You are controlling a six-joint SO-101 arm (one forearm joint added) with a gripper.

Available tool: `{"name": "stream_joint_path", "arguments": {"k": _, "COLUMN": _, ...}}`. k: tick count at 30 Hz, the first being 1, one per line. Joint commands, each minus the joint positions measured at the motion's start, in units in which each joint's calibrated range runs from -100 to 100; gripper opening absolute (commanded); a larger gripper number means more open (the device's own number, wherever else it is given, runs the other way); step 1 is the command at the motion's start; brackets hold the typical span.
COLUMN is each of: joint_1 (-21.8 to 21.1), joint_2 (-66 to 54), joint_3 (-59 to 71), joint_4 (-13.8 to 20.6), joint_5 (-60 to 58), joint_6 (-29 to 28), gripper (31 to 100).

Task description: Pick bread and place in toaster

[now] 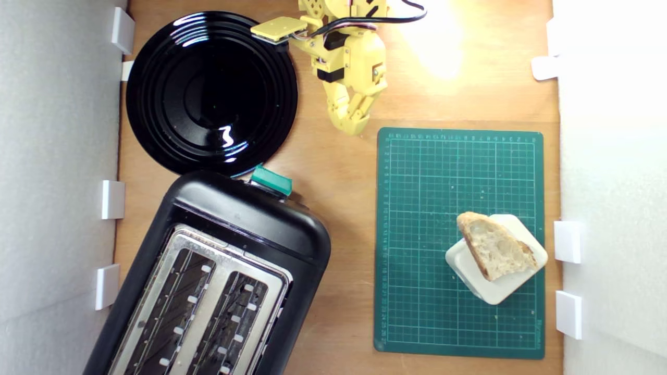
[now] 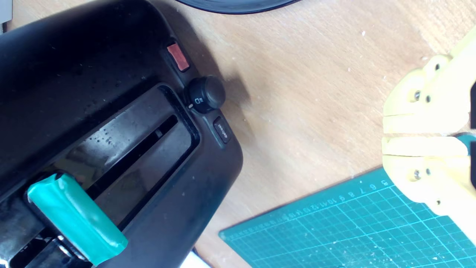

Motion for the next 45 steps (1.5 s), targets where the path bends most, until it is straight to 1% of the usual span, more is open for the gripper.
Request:
{"name": "stream_joint_path", "arguments": {"k": 1, "joint_1": 0.1, "joint_2": -0.2, "joint_3": -0.1, "joint_4": 1.3, "joint_5": -0.2, "joint_6": 0.3, "gripper": 30.9}}
{"name": "stream_joint_path", "arguments": {"k": 5, "joint_1": 0.3, "joint_2": -0.1, "joint_3": -0.3, "joint_4": 1.3, "joint_5": -0.4, "joint_6": 0.4, "gripper": 31.1}}
{"name": "stream_joint_path", "arguments": {"k": 7, "joint_1": 0.3, "joint_2": 0.1, "joint_3": -0.4, "joint_4": 0.8, "joint_5": -0.4, "joint_6": 0.4, "gripper": 31.1}}
{"name": "stream_joint_path", "arguments": {"k": 10, "joint_1": 0.4, "joint_2": 4.3, "joint_3": -2.2, "joint_4": 0.6, "joint_5": -1.1, "joint_6": 0.4, "gripper": 31.0}}
{"name": "stream_joint_path", "arguments": {"k": 17, "joint_1": 0.4, "joint_2": 15.4, "joint_3": -4.1, "joint_4": 1.2, "joint_5": -16.3, "joint_6": 0.0, "gripper": 31.2}}
{"name": "stream_joint_path", "arguments": {"k": 21, "joint_1": 0.2, "joint_2": 22.9, "joint_3": -9.6, "joint_4": 0.3, "joint_5": -22.6, "joint_6": -0.6, "gripper": 31.2}}
{"name": "stream_joint_path", "arguments": {"k": 24, "joint_1": 0.1, "joint_2": 30.4, "joint_3": -13.9, "joint_4": -0.2, "joint_5": -29.9, "joint_6": -2.2, "gripper": 31.3}}
{"name": "stream_joint_path", "arguments": {"k": 25, "joint_1": 0.1, "joint_2": 34.3, "joint_3": -15.0, "joint_4": -0.2, "joint_5": -35.0, "joint_6": -2.4, "gripper": 31.3}}
{"name": "stream_joint_path", "arguments": {"k": 30, "joint_1": -0.3, "joint_2": 43.7, "joint_3": -14.7, "joint_4": -0.3, "joint_5": -53.0, "joint_6": -2.8, "gripper": 31.3}}
{"name": "stream_joint_path", "arguments": {"k": 33, "joint_1": -0.4, "joint_2": 48.7, "joint_3": -14.3, "joint_4": 0.7, "joint_5": -62.9, "joint_6": -6.1, "gripper": 31.3}}
{"name": "stream_joint_path", "arguments": {"k": 35, "joint_1": -0.5, "joint_2": 52.6, "joint_3": -14.3, "joint_4": 0.8, "joint_5": -68.5, "joint_6": -8.2, "gripper": 31.3}}
{"name": "stream_joint_path", "arguments": {"k": 39, "joint_1": -3.3, "joint_2": 61.6, "joint_3": -14.3, "joint_4": 0.8, "joint_5": -76.4, "joint_6": -9.2, "gripper": 31.3}}
{"name": "stream_joint_path", "arguments": {"k": 45, "joint_1": -8.9, "joint_2": 74.8, "joint_3": -14.4, "joint_4": 0.8, "joint_5": -85.0, "joint_6": -9.4, "gripper": 31.4}}
